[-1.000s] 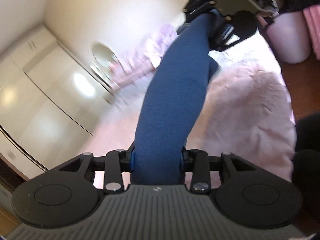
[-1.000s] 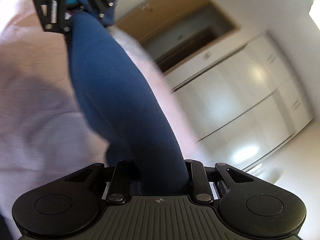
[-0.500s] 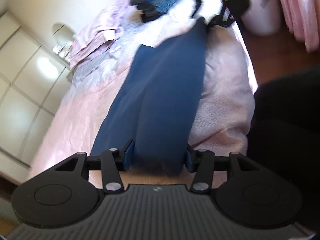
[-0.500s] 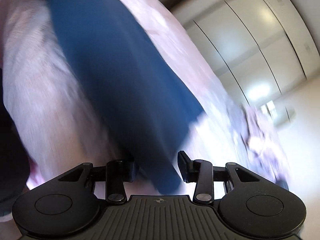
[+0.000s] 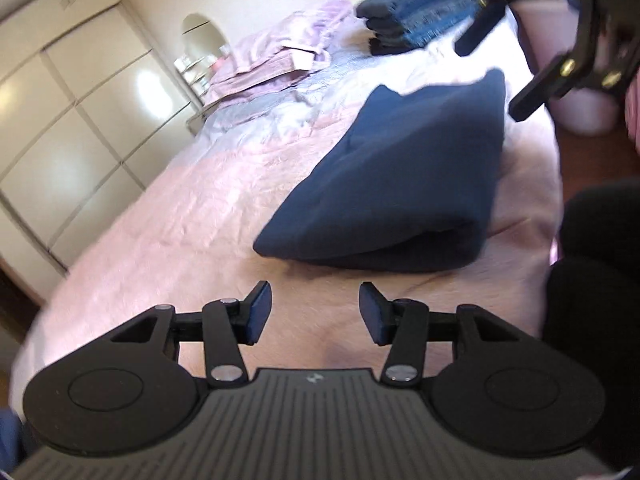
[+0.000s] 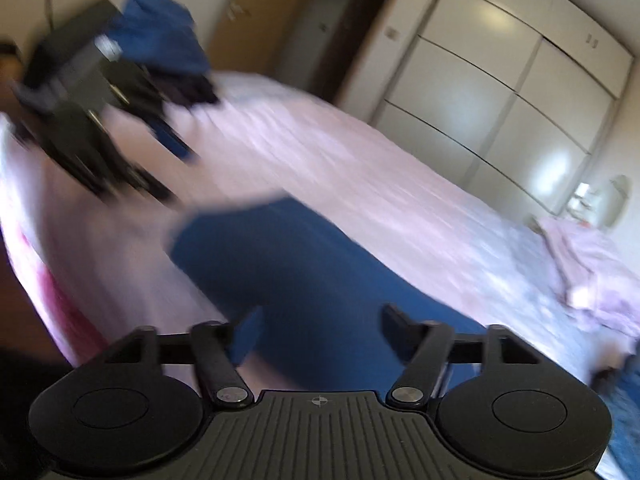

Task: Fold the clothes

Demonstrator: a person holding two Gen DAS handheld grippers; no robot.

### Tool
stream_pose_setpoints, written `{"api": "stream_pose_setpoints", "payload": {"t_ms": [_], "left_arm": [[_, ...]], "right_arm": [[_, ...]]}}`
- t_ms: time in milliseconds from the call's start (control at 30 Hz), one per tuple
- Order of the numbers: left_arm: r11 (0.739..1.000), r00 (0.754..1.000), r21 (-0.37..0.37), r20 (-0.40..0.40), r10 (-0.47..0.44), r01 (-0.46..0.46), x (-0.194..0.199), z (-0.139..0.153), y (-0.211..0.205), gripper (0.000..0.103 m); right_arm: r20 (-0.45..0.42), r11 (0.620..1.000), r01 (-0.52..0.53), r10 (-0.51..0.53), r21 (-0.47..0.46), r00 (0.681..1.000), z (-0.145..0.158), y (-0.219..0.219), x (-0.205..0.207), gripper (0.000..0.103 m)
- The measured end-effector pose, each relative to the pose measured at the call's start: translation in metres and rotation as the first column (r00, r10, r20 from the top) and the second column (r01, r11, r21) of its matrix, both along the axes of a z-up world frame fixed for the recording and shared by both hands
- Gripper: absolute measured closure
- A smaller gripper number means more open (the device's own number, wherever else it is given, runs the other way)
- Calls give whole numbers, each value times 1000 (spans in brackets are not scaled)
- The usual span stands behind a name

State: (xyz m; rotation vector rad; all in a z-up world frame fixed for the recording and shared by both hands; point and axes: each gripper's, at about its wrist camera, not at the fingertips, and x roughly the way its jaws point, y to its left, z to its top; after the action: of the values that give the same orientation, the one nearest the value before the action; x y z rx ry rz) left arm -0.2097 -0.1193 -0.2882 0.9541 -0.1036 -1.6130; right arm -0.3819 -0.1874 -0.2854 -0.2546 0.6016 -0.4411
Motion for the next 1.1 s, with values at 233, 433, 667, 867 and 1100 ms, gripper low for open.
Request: {"api": "stream_pose_setpoints", "payload": {"t_ms": [233, 433, 667, 867, 1100], "left_arm": [[990, 983, 22, 120, -142, 140, 2, -30, -62, 61], [968, 935, -34, 269, -232, 250, 2, -42, -86, 63], [909, 820, -98, 479, -313, 405, -1, -55, -99, 92], [876, 793, -166, 525, -311, 453, -1, -55, -125, 93], [882, 725, 28, 558, -404, 470, 15, -96, -138, 92]], "right_arm": [[7, 994, -24, 24, 102, 1000, 18, -7, 66, 33], [0, 985, 25, -25, 173, 1000, 1, -20, 64, 33], [63, 956, 25, -46, 291, 997, -9, -22, 67, 32], [95, 957, 31, -60, 289, 994, -10, -9, 61, 32], [86, 933, 29, -64, 358, 994, -31, -17, 66, 32]]}}
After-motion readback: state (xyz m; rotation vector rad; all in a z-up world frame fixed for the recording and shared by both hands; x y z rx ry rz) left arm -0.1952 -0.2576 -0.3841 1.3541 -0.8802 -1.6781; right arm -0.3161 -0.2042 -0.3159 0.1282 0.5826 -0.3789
